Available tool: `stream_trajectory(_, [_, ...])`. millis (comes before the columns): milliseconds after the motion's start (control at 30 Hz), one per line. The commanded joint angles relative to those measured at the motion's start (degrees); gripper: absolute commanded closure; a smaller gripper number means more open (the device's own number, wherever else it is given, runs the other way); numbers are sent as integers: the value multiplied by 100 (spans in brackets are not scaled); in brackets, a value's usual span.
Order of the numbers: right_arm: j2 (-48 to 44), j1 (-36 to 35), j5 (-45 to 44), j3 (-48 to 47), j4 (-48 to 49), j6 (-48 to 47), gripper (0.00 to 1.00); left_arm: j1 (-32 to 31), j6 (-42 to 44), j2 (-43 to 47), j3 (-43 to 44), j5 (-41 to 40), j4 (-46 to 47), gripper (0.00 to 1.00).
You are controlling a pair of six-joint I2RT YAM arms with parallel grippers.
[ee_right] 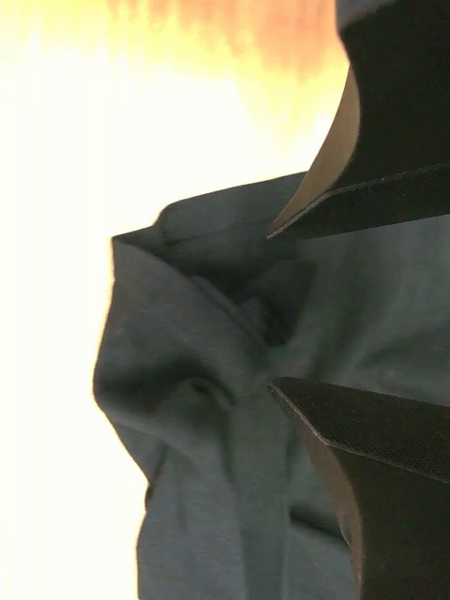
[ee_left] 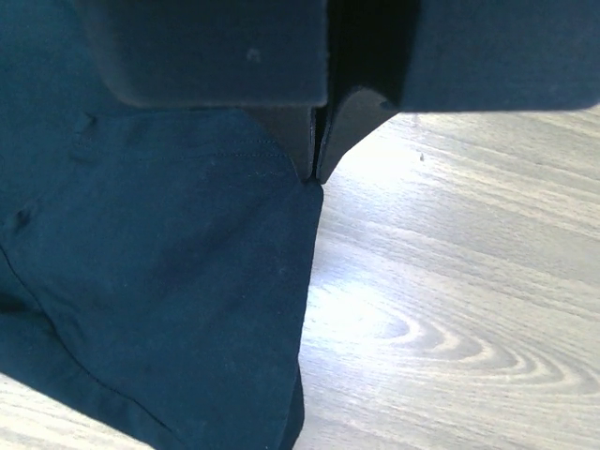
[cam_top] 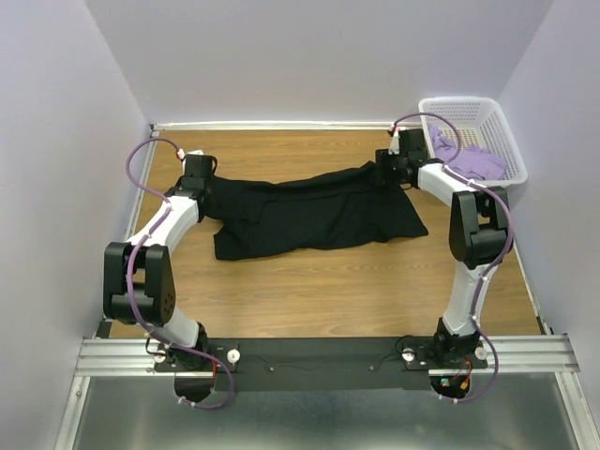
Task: Fold and stack the t-shirts
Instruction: Flatten the tshirt out
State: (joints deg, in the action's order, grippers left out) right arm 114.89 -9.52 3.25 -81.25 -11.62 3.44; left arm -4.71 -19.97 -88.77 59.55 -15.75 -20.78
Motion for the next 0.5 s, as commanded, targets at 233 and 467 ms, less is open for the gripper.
stream_trajectory(233, [631, 91, 915, -409, 151, -556, 34, 93, -16, 431, 188, 81, -49, 100])
stream_trajectory(467, [1079, 433, 897, -1313, 168, 217, 56, 163, -7, 536, 347, 72, -137, 100])
